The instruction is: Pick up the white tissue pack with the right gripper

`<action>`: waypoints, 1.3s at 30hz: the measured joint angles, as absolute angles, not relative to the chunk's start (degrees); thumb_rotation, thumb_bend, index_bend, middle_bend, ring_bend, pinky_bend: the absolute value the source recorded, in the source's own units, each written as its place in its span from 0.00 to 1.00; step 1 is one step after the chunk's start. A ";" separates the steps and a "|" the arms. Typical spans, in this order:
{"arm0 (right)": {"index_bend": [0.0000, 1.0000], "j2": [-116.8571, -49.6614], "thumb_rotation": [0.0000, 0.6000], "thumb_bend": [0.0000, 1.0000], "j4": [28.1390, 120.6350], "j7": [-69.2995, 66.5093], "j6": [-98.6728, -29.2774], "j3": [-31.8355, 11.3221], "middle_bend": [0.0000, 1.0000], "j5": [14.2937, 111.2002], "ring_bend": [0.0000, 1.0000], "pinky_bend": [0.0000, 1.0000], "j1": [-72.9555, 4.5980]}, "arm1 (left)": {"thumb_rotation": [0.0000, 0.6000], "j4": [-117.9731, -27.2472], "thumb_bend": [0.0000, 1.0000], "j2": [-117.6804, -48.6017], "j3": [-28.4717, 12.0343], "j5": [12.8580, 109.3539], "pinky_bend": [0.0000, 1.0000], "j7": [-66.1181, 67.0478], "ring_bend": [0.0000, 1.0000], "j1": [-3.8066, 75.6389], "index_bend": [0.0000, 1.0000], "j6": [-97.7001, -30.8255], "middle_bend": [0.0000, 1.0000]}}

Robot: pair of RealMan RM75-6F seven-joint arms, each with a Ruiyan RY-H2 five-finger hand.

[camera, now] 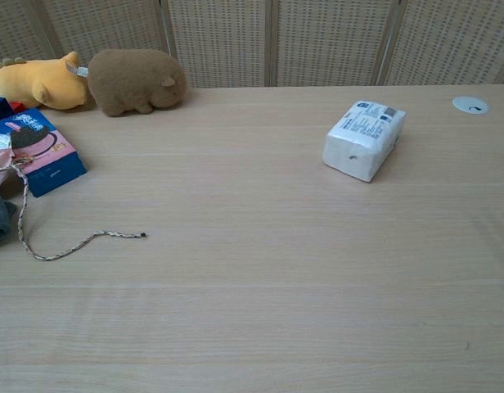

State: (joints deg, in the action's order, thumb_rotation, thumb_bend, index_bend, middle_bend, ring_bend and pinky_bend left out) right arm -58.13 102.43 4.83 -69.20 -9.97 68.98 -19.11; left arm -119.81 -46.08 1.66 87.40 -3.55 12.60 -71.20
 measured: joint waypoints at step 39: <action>0.00 -69.67 1.00 0.14 87.36 1.60 -42.19 -14.37 0.00 68.17 0.00 0.00 -41.14 | 1.00 -118.72 0.01 -46.38 1.56 85.33 0.00 -3.67 0.00 13.50 0.00 -69.17 0.00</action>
